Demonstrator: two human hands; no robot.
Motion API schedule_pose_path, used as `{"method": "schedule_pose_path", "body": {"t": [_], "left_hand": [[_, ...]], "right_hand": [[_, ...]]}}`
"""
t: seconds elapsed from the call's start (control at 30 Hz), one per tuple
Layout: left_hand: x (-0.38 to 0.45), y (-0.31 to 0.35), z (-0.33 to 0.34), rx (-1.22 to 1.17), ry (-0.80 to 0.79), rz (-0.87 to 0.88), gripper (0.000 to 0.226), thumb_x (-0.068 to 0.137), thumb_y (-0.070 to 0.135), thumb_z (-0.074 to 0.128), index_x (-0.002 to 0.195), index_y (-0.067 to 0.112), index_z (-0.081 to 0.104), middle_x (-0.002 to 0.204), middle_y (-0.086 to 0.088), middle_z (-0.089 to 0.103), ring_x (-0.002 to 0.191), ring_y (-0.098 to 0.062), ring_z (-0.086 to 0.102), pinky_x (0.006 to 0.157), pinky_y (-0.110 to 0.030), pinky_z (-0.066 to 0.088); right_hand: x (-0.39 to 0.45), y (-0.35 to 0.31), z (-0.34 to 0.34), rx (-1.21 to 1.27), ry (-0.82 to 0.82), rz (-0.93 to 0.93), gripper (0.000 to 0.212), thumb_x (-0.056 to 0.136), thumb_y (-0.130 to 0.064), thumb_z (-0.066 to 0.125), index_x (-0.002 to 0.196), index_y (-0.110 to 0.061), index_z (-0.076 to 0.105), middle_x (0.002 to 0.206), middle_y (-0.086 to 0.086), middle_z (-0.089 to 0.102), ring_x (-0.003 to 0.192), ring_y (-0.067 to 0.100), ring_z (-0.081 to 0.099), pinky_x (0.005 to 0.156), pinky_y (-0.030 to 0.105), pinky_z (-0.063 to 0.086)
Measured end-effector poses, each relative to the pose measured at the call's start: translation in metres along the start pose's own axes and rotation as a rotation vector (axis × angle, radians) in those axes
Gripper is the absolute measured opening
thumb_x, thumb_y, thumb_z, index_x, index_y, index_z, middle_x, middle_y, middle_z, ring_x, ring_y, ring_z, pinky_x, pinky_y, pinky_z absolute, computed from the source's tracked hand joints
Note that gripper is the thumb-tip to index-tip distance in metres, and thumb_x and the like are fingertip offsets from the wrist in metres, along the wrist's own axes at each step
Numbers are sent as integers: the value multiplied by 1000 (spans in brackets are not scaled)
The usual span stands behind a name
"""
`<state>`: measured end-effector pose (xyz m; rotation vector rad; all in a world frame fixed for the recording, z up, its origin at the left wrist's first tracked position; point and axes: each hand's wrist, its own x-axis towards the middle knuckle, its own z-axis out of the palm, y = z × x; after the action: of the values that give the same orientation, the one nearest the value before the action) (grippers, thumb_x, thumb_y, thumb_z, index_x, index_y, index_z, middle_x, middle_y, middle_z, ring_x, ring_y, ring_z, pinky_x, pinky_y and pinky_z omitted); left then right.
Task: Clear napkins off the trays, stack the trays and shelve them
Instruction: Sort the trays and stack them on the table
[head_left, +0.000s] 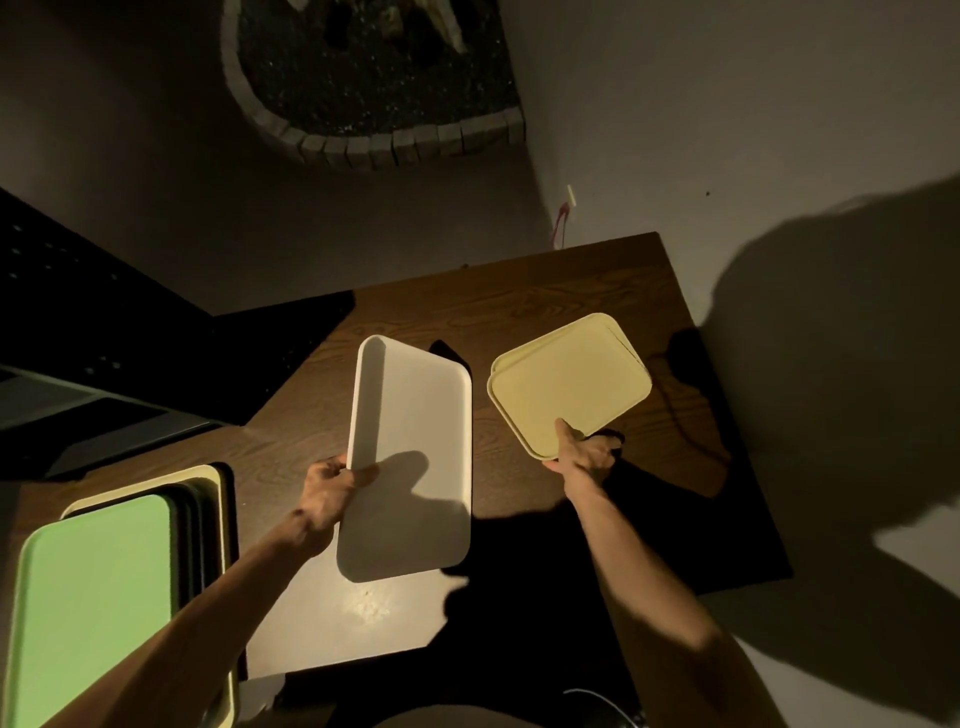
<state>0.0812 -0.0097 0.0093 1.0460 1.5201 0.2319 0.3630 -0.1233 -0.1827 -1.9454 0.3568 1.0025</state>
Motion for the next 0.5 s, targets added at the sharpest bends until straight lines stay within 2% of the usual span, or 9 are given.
{"method": "schedule_pose_path", "body": {"t": [0.07,0.1,0.17,0.23,0.33,0.4,0.47,0.5], "left_hand": [[-1,1,1,-2,-3,-5,13,87,-3,64,84,9,67,63,-2,73,47,-9,68,45,-25,58],[-1,1,1,-3,-9,-4,13,88,-3,64,84,9,68,58,2,73,47,-9,67,44,-24,57],[-2,0,0,1,-22,3,11,88,-3,63,85,6,68,56,3,72,46,-10,67,41,-23,54],[0,-1,-1,6,-24,8,9,88,-3,63,87,3,69,59,0,73,47,-11,67,41,-23,53],[2,-2,-2,8,-24,1,8,88,-3,63,88,3,69,61,-3,73,48,-12,68,42,-24,54],[2,-2,-3,6,-38,-2,7,88,-1,63,92,1,69,64,-3,75,51,-15,70,43,-25,55],[4,-2,-6,5,-39,-8,15,89,3,64,103,-2,69,80,-13,75,60,-21,71,48,-29,59],[6,-3,-7,-3,-38,-18,20,90,6,64,108,-3,68,89,-18,74,64,-24,71,52,-31,61]], "right_hand": [[-45,-36,-6,-22,-6,14,49,84,-36,73,106,-8,39,81,9,53,58,24,62,65,45,62],[-50,-40,-6,-41,16,10,43,87,-36,71,103,-9,41,78,9,53,58,26,63,65,46,62],[-56,-49,-7,-81,47,-31,45,85,-45,69,100,-10,46,73,6,55,58,25,66,64,46,63],[-19,-31,-2,-81,45,-27,53,80,-56,67,93,-6,53,68,6,61,53,23,68,61,47,63],[6,-14,4,-139,113,-56,57,72,-69,51,85,-14,52,75,10,71,52,27,70,60,49,62],[-33,-36,0,-114,138,-44,42,88,-51,48,92,-9,47,87,11,67,60,32,72,62,49,62],[-69,-57,-9,-89,142,-48,19,99,-26,45,100,-7,48,96,17,61,65,33,72,66,49,62],[-73,-60,-12,-82,132,-51,17,100,-20,43,104,-5,50,102,20,61,64,30,69,68,48,62]]}}
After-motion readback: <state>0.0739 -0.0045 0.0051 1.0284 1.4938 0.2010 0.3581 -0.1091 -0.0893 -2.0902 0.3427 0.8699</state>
